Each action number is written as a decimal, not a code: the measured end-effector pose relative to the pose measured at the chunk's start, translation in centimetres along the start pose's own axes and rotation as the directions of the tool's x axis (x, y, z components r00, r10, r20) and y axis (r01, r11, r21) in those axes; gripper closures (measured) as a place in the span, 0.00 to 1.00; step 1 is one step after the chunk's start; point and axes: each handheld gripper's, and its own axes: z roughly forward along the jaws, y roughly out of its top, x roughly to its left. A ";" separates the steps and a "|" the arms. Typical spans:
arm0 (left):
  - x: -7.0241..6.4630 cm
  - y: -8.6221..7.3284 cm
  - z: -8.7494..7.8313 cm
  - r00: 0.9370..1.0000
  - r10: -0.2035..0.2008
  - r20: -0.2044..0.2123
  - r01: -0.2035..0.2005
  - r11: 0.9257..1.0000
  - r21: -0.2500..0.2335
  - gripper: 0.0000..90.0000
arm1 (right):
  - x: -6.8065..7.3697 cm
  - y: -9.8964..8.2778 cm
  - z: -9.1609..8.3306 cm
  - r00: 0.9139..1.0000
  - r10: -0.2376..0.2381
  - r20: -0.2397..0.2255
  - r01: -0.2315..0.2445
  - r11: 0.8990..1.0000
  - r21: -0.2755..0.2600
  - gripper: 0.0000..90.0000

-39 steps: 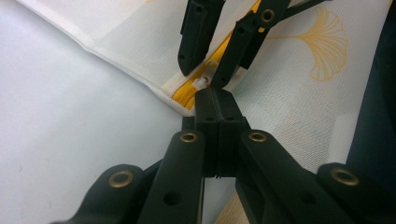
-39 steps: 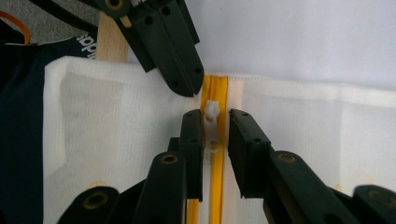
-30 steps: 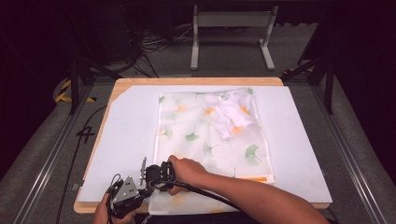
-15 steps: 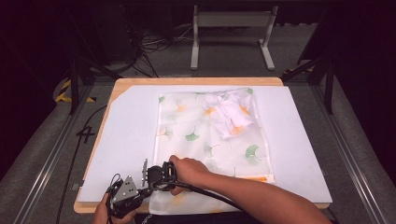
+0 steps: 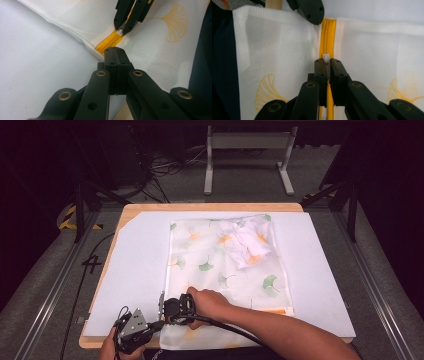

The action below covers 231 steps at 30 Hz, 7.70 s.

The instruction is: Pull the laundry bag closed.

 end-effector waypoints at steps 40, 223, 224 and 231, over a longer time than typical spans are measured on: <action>0.1 -0.1 0.0 1.000 -0.009 0.010 0.009 1.000 -0.004 1.00 | 0.1 -8.3 -2.5 0.998 0.068 -0.015 -0.067 0.997 0.033 0.94; -0.2 1.8 1.6 0.997 0.034 0.074 -0.033 0.999 -0.018 1.00 | 1.1 -29.2 -10.7 0.920 0.382 0.090 -0.386 0.922 0.019 0.87; -0.2 1.9 1.4 0.997 0.034 0.072 -0.033 0.999 -0.021 1.00 | 1.2 -29.2 -10.8 0.918 0.387 0.088 -0.389 0.921 0.001 0.86; 0.6 2.3 0.6 0.998 0.043 0.038 -0.041 0.998 -0.050 1.00 | 1.0 -30.0 -11.4 0.894 0.434 0.111 -0.423 0.900 -0.110 0.82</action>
